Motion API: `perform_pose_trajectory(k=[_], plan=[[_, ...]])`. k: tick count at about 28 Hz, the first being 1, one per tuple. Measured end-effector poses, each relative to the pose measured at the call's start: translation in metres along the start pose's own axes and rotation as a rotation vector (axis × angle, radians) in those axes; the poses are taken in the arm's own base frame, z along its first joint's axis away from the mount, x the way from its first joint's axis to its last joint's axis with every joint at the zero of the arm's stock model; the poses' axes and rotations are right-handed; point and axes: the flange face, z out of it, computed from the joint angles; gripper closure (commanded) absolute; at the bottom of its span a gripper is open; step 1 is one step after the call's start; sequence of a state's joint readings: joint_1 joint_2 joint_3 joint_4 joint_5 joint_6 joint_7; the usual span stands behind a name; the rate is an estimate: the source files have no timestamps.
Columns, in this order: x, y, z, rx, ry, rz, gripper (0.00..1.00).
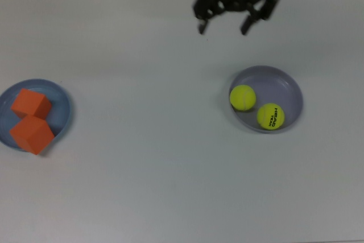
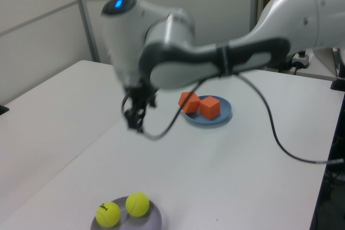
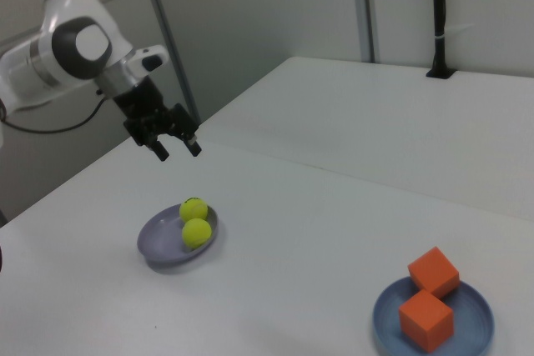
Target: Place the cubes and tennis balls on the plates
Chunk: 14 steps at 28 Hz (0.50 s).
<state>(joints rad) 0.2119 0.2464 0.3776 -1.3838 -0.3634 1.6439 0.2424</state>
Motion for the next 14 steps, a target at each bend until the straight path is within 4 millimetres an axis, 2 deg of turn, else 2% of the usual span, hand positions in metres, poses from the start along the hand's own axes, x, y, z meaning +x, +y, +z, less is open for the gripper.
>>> perform_pose_trajectory(k=[2,9,12,14], plan=[[-0.013,0.033,-0.010,0.021,-0.051,0.013,0.00],[-0.051,0.123,-0.033,0.198,-0.145,0.118,0.00],[-0.058,0.154,-0.033,0.238,-0.144,0.172,0.00],[-0.059,0.165,-0.030,0.241,-0.148,0.193,0.00]])
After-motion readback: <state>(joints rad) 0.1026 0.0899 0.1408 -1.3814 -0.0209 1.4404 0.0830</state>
